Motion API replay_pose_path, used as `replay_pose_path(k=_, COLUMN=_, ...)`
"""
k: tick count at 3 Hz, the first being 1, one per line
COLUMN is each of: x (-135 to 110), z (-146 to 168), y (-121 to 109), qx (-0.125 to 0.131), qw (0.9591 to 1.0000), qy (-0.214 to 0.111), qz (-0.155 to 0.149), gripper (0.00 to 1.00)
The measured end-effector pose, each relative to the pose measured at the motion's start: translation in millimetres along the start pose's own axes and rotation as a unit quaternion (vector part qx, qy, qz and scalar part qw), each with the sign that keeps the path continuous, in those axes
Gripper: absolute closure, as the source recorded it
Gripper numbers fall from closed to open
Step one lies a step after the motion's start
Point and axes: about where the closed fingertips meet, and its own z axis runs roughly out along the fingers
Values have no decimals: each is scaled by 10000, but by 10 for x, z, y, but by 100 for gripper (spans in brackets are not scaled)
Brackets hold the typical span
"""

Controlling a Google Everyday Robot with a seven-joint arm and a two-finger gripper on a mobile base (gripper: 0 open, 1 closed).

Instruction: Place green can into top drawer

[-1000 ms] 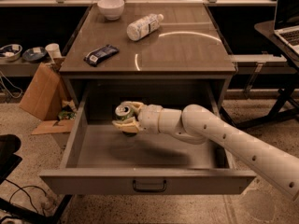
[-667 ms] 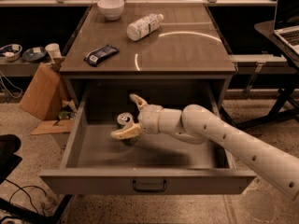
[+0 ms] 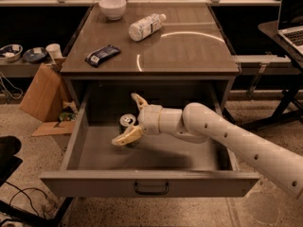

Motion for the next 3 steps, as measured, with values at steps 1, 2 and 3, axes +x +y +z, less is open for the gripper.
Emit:
replay_pose_path(k=1, x=-249, z=-83, y=162, qx=-478, qw=9977, qy=315, qz=-362, gripper=0)
replay_pose_path(k=2, x=-600, z=-584, y=531, qx=-1003, qw=9893, qy=888, qz=-570, gripper=0)
replay_pose_path(k=3, x=-1041, z=-1206, y=904, qx=-1085, qw=9828, qy=1310, qz=-721, gripper=0)
